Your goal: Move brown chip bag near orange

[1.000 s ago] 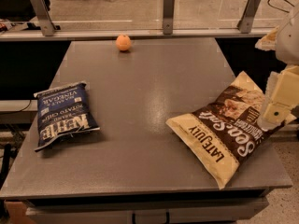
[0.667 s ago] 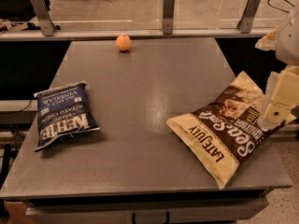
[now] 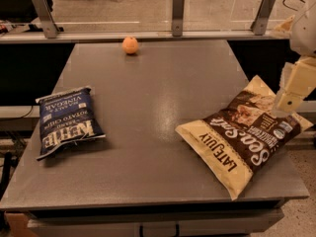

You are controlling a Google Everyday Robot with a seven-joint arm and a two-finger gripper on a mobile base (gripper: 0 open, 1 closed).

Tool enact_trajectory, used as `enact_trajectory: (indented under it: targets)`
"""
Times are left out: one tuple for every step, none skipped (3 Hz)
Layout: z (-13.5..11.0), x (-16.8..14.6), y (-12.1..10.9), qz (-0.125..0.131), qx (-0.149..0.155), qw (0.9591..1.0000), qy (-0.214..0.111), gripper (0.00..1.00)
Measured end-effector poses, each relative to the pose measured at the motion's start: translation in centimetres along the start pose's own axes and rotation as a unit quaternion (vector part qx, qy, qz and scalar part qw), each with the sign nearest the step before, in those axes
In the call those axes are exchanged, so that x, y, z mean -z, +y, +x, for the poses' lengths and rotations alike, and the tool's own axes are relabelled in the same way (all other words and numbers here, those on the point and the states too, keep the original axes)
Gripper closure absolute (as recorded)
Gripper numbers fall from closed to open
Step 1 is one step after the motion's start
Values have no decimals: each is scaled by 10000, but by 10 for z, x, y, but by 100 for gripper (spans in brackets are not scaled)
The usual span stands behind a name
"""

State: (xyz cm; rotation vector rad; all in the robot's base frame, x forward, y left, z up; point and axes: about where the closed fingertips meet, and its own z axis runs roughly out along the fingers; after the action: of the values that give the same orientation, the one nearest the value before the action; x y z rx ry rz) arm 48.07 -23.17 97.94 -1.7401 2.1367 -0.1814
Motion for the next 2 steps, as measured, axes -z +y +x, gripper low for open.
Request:
enact_trajectory:
  targets:
    - [21, -16, -30, 81, -247, 9994, -246, 0]
    - [45, -33, -49, 53, -581, 9974, -414, 0]
